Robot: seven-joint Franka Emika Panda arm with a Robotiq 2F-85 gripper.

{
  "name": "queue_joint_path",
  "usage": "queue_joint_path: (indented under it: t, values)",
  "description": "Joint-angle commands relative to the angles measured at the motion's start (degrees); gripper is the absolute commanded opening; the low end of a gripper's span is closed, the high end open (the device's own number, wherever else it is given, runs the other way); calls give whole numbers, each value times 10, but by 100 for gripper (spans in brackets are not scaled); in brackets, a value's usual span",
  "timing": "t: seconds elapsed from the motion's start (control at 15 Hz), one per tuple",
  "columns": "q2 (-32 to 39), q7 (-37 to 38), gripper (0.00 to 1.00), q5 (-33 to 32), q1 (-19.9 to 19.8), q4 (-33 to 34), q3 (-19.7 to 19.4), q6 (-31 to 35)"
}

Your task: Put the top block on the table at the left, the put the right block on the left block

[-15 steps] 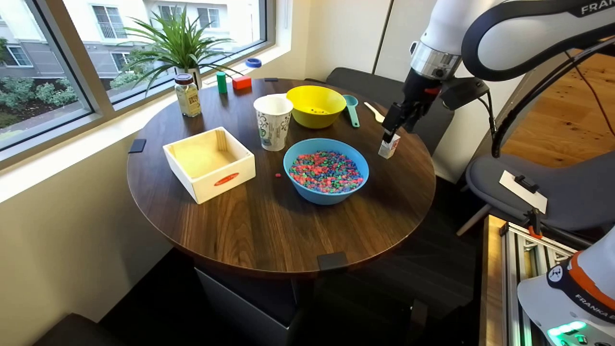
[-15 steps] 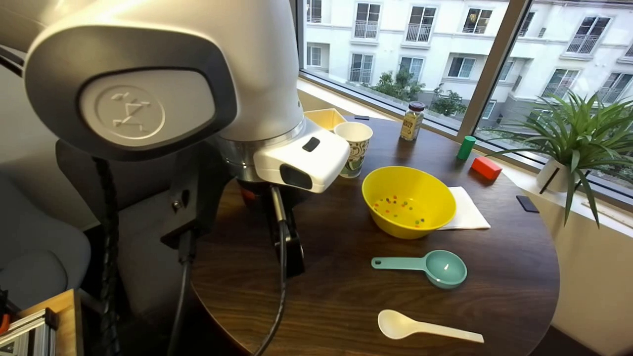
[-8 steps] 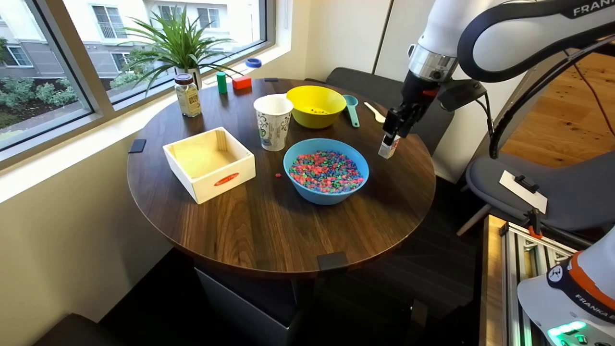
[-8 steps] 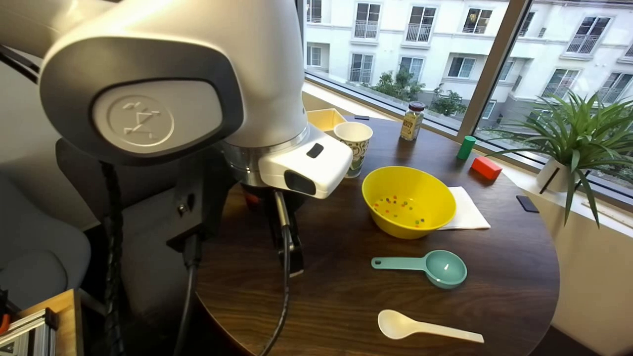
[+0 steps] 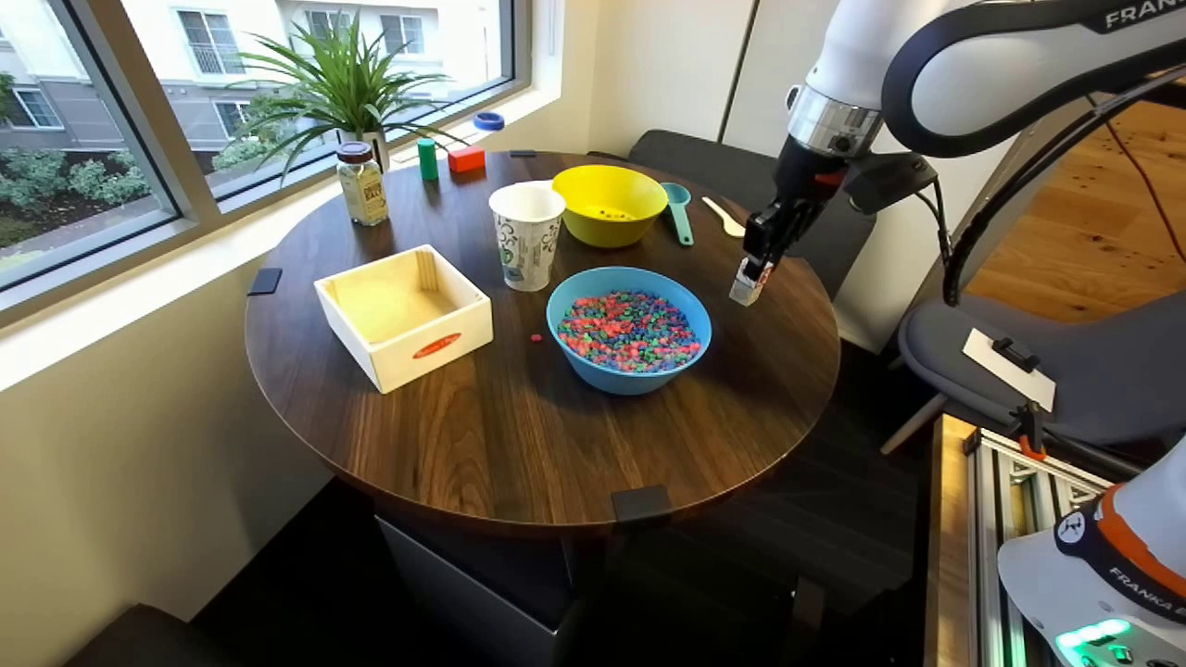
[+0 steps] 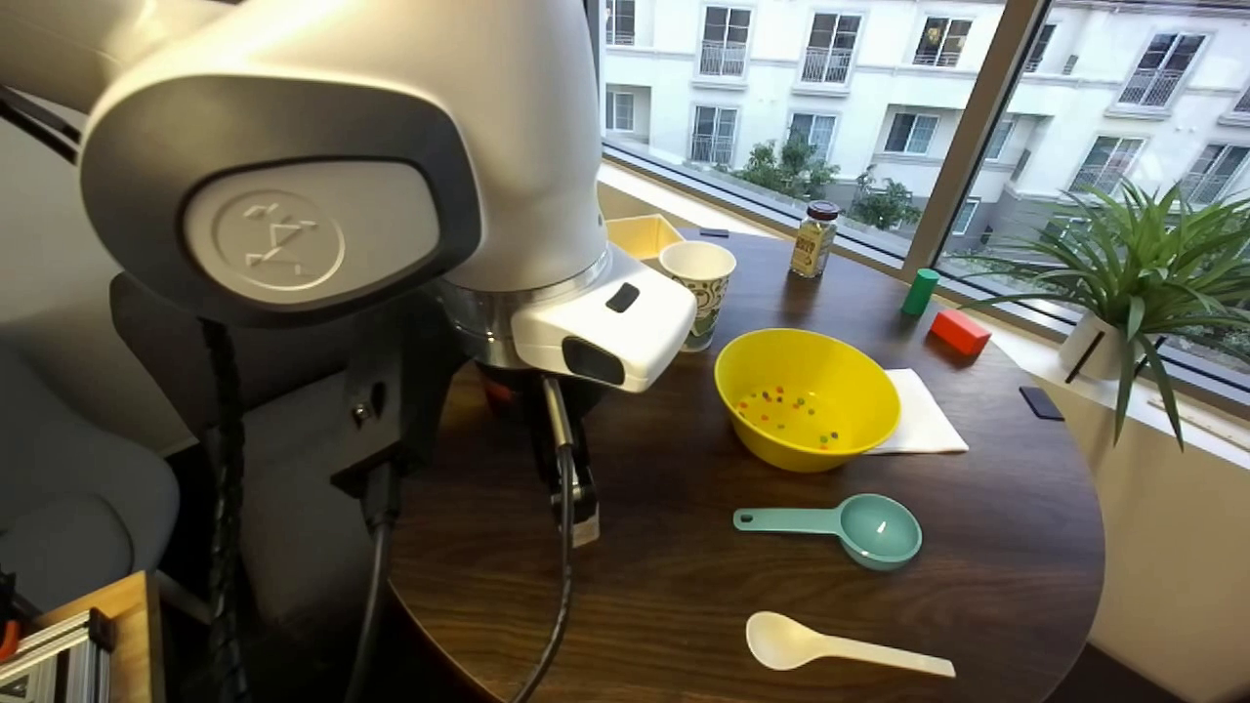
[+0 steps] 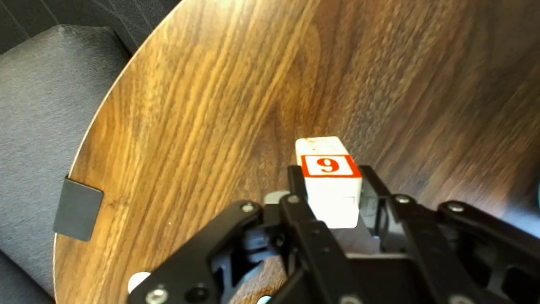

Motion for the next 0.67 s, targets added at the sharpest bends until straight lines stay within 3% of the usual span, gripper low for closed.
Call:
queue_joint_path:
  t: [0.0,0.6]
  values:
    - [-14,-11,9,12,9,0,3,-4]
    - [-33,-31,9,38,50,-23,29,-10]
